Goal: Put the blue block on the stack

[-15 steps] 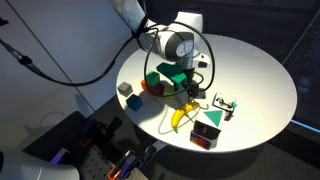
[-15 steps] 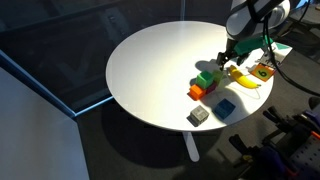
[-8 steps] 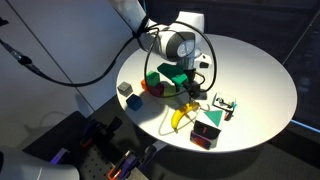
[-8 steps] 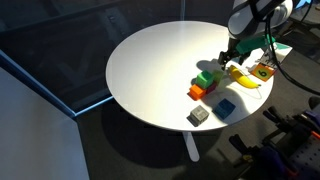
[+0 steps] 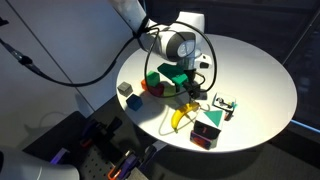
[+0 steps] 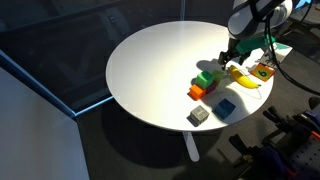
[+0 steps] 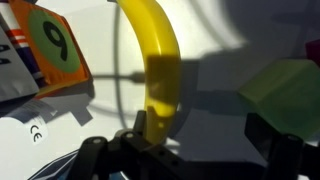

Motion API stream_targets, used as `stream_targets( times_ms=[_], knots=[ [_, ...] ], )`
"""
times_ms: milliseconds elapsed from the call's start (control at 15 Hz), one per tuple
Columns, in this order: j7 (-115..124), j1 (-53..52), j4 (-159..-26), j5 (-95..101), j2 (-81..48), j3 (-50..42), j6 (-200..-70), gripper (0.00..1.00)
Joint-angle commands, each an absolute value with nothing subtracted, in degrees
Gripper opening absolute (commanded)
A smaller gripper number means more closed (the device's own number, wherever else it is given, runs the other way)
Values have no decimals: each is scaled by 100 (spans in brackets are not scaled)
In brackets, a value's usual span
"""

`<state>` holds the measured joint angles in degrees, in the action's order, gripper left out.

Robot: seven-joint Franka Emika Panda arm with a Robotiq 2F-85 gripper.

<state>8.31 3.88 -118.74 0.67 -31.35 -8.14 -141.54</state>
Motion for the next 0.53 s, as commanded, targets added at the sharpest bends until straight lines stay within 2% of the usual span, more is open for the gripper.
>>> stream_targets(
  times_ms=[0,467],
  knots=[
    [956,344,-11640,123,-3229,-842,-13927,100],
    [1010,332,-11400,123,-3454,-847,-13785,100]
  ],
)
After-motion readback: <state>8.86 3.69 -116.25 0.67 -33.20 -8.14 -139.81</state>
